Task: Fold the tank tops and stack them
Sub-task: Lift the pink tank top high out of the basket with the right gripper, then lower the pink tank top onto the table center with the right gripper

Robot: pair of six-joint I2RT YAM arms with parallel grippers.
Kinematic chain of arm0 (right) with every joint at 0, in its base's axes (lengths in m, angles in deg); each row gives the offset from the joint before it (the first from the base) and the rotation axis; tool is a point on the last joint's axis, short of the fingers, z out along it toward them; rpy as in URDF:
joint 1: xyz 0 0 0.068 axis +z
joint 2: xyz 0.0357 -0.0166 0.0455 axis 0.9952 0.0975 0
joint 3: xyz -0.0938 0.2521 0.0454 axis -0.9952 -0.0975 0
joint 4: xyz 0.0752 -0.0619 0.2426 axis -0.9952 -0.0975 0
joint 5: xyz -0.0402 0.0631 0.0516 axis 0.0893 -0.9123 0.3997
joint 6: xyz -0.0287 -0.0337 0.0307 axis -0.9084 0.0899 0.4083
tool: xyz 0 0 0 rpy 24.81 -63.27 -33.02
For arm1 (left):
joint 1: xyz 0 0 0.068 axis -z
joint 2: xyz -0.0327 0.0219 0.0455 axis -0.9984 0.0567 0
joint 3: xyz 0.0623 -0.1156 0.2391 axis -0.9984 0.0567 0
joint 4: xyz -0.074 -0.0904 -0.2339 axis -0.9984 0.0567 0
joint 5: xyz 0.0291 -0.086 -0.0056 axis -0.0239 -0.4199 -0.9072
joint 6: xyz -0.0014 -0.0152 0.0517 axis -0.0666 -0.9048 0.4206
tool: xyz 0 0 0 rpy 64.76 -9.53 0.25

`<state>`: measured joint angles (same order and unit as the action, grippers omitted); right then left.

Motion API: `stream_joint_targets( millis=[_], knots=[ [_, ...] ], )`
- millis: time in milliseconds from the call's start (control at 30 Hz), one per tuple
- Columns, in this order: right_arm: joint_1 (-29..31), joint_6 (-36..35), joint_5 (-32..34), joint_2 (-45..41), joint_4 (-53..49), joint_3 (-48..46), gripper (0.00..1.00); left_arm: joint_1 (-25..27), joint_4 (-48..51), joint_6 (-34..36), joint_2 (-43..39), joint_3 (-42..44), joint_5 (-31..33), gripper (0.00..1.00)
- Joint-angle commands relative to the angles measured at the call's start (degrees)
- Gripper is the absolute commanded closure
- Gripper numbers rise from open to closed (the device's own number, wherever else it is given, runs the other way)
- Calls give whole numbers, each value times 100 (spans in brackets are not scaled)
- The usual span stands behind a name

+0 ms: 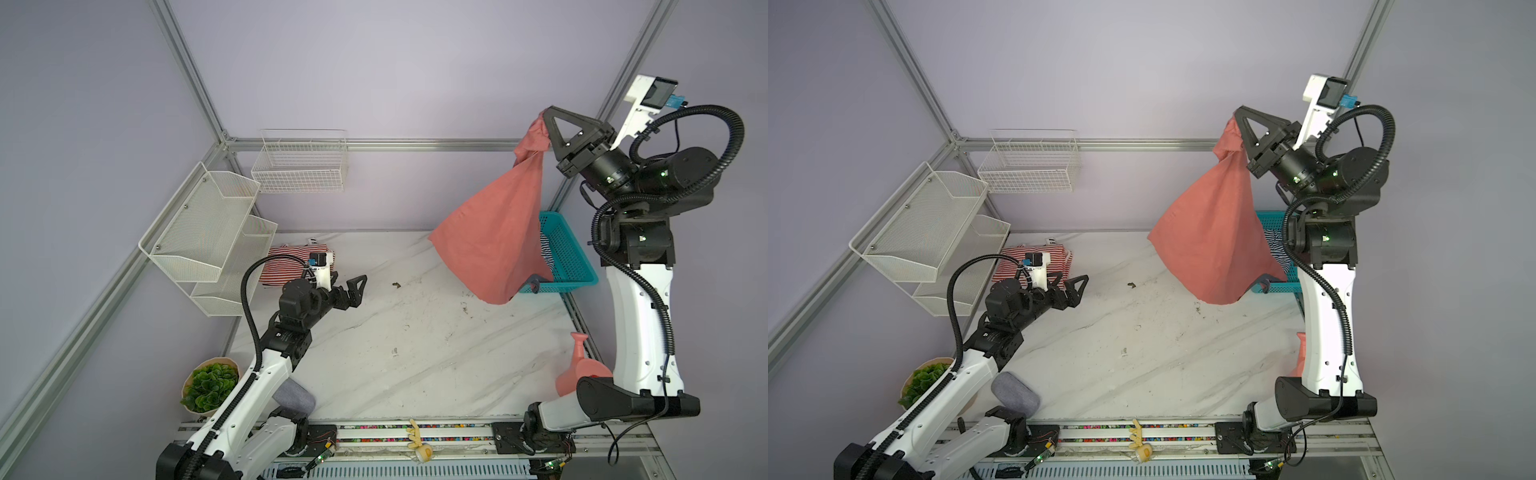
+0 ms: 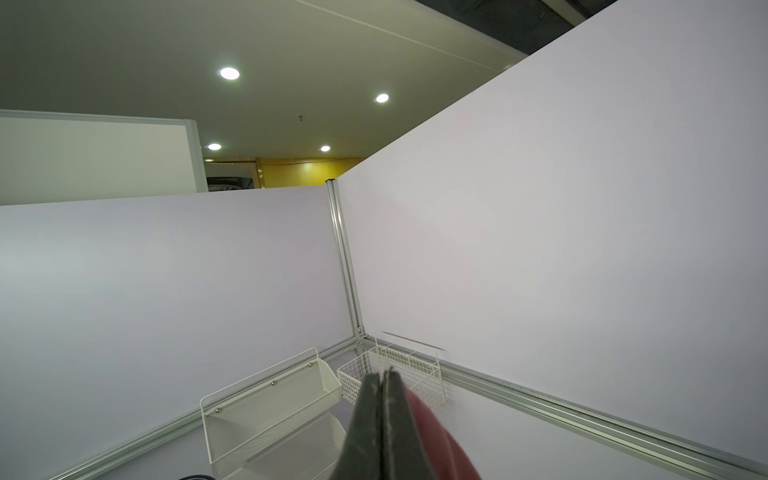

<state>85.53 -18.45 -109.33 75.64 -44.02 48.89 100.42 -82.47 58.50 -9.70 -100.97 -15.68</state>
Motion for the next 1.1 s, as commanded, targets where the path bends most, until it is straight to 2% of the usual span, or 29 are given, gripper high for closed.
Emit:
stream_joint_targets(
  millis=[0,167,300,433,667,767,900,1000,1067],
  knots=[
    [353,274,-76,316,577,187,100,48,-298,-112,-192,-599,-96,0],
    [1068,195,-21,1303,276,1154,100,59,-239,-61,-318,-701,20,0],
    [1499,157,-219,2036,-132,2100,100,53,-247,-68,-319,-758,124,0],
    [1764,-163,-79,1921,-371,1548,100,61,-262,-94,-250,-785,142,0],
    [2325,-825,228,1327,-1234,-900,100,58,57,-33,-471,-829,230,0],
    [2399,-1160,564,1094,-1787,-1566,100,57,233,11,-635,-829,295,0],
    [2401,-1822,1506,697,-2907,-1560,100,58,330,5,-780,-837,277,0],
    [2403,-2241,1976,434,-3675,-1262,100,63,328,-77,-853,-838,241,0],
    [2404,-2420,2047,312,-3988,-1163,100,65,335,-120,-888,-829,215,0]
  ],
)
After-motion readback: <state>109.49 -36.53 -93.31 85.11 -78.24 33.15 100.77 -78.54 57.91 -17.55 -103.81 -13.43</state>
